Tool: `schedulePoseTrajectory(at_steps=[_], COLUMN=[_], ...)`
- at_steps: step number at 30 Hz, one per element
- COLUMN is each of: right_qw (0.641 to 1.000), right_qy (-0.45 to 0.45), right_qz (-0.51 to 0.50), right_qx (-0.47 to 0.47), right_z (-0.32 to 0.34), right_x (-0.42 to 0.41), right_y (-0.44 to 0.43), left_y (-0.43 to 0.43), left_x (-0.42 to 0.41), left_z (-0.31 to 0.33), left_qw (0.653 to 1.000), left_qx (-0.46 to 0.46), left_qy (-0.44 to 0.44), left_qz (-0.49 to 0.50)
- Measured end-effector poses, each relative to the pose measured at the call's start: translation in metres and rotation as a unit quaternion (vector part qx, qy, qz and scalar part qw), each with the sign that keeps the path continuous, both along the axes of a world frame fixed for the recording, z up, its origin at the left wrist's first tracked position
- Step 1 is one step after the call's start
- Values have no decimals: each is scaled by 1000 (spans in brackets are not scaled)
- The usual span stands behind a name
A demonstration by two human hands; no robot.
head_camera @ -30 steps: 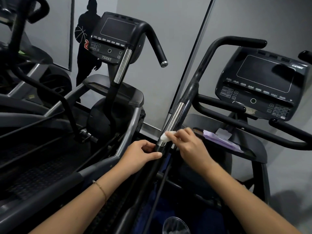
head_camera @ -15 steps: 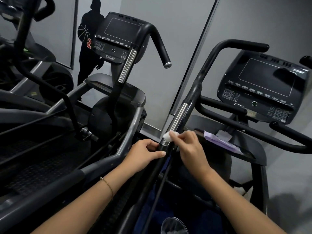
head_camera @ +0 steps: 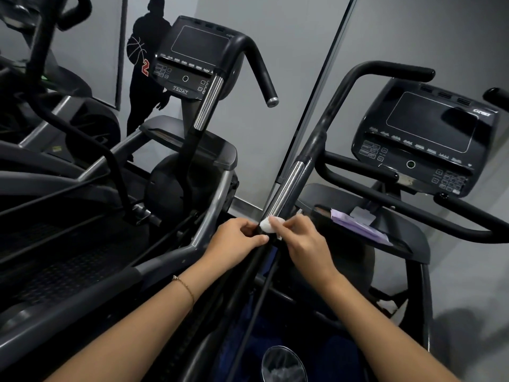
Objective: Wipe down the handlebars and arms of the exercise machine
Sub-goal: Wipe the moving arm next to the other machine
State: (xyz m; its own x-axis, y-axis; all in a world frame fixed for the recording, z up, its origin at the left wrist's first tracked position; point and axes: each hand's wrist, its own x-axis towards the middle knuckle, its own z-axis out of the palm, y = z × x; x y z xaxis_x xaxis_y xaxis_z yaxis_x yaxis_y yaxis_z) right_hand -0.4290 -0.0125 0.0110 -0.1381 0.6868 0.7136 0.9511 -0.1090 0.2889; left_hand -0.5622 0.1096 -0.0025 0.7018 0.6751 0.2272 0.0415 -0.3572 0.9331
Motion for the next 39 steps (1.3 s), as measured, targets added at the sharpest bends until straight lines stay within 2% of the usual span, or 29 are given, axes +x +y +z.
schedulePoseTrajectory(at_steps=[6, 10, 13, 17, 20, 23, 25, 30, 33, 36, 39], right_qw=[992, 997, 996, 988, 991, 998, 999, 994, 994, 999, 993], right_qy=[95, 69, 84, 145, 113, 57, 28, 101, 81, 37, 88], right_qz=[-43, -1, 19, -14, -29, 19, 44, -25, -39, 19, 58], right_qx=[64, 26, 1, 54, 58, 17, -7, 45, 69, 1, -44], right_z=[21, -15, -7, 20, 8, -19, -14, 41, 37, -13, -28], right_x=[-2, -17, -11, 1, -5, -16, -7, 20, 10, -17, -23], right_y=[12, -2, -3, 10, 9, -5, -6, 17, 18, -3, -16], left_y=[0, 3, 10, 18, 17, 18, 20, 17, 16, 15, 21], left_x=[-3, -5, -11, -15, -17, -21, -23, -24, -25, -24, -32], left_z=[6, 7, 6, 5, -2, -11, -13, -11, -12, -14, -10], left_qw=[999, 991, 984, 975, 972, 974, 974, 970, 969, 970, 962], left_qx=[-35, -98, -124, -148, -160, -152, -151, -163, -170, -171, -155], left_qy=[-9, -42, -41, -46, -39, 1, 13, 11, 4, 1, 31], left_qz=[-26, -82, -124, -161, -167, -167, -170, -177, -177, -174, -224])
